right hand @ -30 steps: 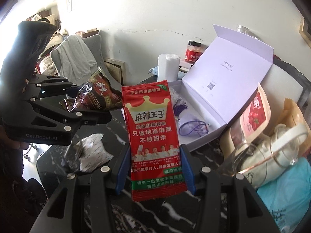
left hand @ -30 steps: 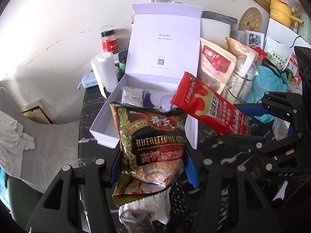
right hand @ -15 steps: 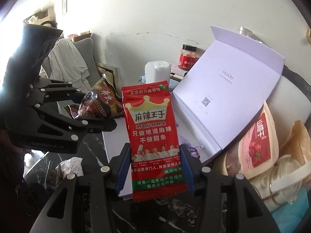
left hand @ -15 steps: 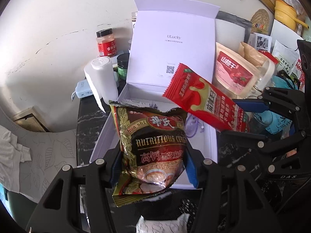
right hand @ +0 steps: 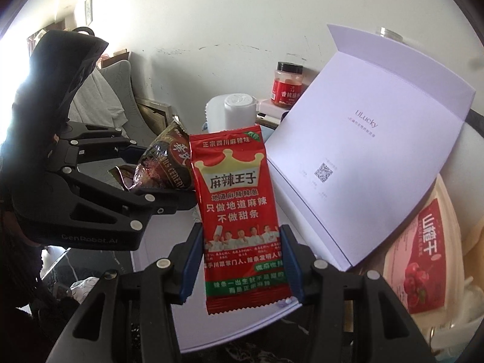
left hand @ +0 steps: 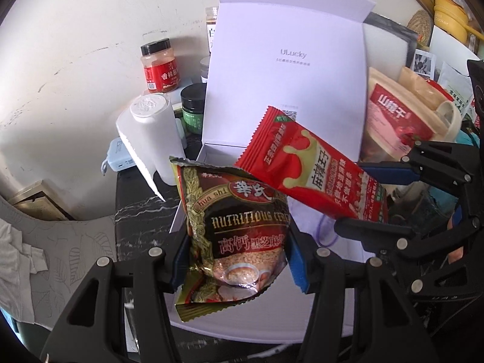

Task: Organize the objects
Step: 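Carry gold cereal packet with left tool while right tool carries red packet toward box, then lower both packets into the white box and open both grippers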

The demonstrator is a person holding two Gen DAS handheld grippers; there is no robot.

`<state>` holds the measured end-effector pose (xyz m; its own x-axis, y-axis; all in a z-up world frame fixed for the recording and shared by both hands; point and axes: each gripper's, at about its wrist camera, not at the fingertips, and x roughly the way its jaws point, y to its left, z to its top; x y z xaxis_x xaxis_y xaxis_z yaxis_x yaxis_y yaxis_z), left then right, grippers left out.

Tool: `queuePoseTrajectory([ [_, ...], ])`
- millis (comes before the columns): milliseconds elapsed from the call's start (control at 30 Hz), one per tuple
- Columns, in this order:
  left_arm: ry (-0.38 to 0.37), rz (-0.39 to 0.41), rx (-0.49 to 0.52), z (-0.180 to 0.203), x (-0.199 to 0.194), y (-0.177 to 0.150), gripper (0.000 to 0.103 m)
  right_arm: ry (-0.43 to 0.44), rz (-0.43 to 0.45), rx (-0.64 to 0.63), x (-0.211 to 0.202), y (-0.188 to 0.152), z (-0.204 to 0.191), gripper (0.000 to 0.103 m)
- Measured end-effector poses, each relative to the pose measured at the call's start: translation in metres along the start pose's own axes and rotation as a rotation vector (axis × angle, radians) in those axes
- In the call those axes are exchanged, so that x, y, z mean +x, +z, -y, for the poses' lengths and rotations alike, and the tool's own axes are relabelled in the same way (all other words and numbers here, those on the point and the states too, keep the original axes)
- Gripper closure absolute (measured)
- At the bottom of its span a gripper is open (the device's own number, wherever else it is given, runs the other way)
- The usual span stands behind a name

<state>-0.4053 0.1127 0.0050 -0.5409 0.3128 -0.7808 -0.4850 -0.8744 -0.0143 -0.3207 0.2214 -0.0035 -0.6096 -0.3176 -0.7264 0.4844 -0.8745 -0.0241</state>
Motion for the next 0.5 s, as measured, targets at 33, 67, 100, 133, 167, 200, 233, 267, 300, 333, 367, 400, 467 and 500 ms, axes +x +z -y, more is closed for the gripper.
queuePoseTrajectory([
  [33, -0.006, -0.006, 0.000, -0.002, 0.006, 0.002, 0.051, -0.001, -0.004, 0.005, 0.003, 0.001, 0.002, 0.053],
  [67, -0.009, -0.011, 0.002, -0.003, 0.012, 0.003, 0.051, -0.002, -0.008, 0.010, 0.006, 0.002, 0.004, 0.053],
  [100, -0.009, -0.015, 0.004, -0.004, 0.017, 0.004, 0.051, -0.006, -0.011, 0.014, 0.010, 0.003, 0.005, 0.053],
  [133, -0.010, -0.019, 0.005, -0.006, 0.023, 0.005, 0.051, -0.011, -0.016, 0.017, 0.015, 0.003, 0.007, 0.053],
  [167, -0.013, -0.023, 0.004, -0.007, 0.028, 0.006, 0.051, -0.016, -0.020, 0.020, 0.018, 0.003, 0.009, 0.053],
  [200, -0.016, -0.026, 0.003, -0.008, 0.033, 0.007, 0.051, -0.018, -0.024, 0.023, 0.022, 0.003, 0.011, 0.053],
  [233, -0.021, -0.029, 0.004, -0.009, 0.038, 0.008, 0.051, -0.019, -0.030, 0.026, 0.026, 0.003, 0.013, 0.053],
  [267, -0.023, -0.031, 0.004, -0.009, 0.042, 0.009, 0.051, -0.022, -0.036, 0.029, 0.030, 0.003, 0.015, 0.053],
  [300, -0.025, -0.033, 0.005, -0.010, 0.046, 0.010, 0.051, -0.026, -0.040, 0.030, 0.032, 0.002, 0.017, 0.053],
  [333, -0.026, -0.035, 0.007, -0.010, 0.049, 0.010, 0.051, -0.031, -0.045, 0.031, 0.036, 0.002, 0.019, 0.053],
  [367, -0.026, -0.038, 0.009, -0.010, 0.052, 0.010, 0.051, -0.032, -0.048, 0.035, 0.039, 0.002, 0.021, 0.053],
  [400, -0.029, -0.041, 0.012, -0.010, 0.056, 0.010, 0.051, -0.032, -0.054, 0.041, 0.043, 0.001, 0.024, 0.053],
  [467, -0.034, -0.051, 0.014, -0.011, 0.063, 0.010, 0.051, -0.033, -0.061, 0.048, 0.048, 0.001, 0.027, 0.053],
  [500, -0.037, -0.057, 0.015, -0.011, 0.067, 0.011, 0.051, -0.034, -0.065, 0.051, 0.051, 0.000, 0.028, 0.053],
])
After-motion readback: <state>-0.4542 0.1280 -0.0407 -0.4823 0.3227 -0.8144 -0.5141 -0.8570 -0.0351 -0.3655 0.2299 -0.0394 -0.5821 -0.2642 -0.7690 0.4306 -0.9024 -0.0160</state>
